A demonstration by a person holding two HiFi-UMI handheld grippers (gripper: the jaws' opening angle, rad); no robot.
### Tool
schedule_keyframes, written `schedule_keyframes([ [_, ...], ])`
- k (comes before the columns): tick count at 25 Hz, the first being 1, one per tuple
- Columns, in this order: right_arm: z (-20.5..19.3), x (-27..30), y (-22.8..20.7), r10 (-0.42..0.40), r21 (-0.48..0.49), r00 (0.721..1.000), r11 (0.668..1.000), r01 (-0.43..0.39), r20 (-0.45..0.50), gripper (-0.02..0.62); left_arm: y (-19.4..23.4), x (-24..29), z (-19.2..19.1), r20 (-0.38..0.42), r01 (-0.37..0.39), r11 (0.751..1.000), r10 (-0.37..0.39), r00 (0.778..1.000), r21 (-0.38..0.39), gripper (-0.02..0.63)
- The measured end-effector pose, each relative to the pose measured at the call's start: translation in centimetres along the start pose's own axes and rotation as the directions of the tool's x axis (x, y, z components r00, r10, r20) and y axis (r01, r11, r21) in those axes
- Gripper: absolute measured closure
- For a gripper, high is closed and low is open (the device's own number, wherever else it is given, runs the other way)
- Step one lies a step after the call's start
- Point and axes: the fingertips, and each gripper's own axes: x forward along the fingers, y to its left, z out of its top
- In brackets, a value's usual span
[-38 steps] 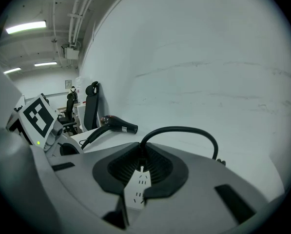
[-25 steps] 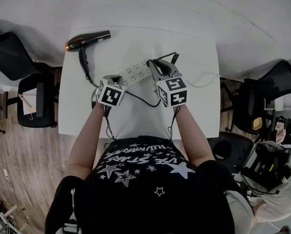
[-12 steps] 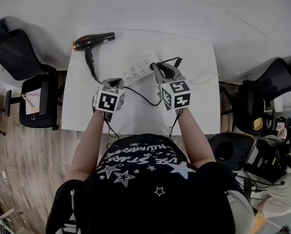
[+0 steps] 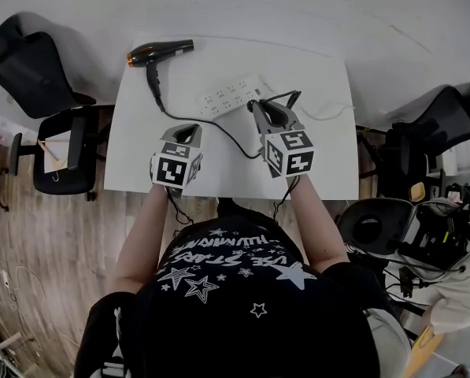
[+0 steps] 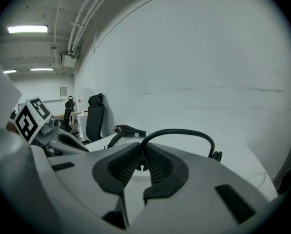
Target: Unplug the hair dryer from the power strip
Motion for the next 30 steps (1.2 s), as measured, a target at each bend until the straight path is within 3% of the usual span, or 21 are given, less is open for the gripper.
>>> schedule_keyframes([
  [18,-4.9,-9.6,7.7,-0.060,0.014,0.998,0.998,0.061,-0.035,0.541,-5.8,-9.4,-7.2,0.050,0.102,0.994,-0.100,0.994,-0.034,0.598],
  [30,-9.0,-14.9,10.7,-0.109,0.017,0.991,0.994,0.111,-0.076,0.543,-9.4,-12.0,-11.0,0.057,0.197,0.979,-0.194,0.979,-0.052,0.598],
])
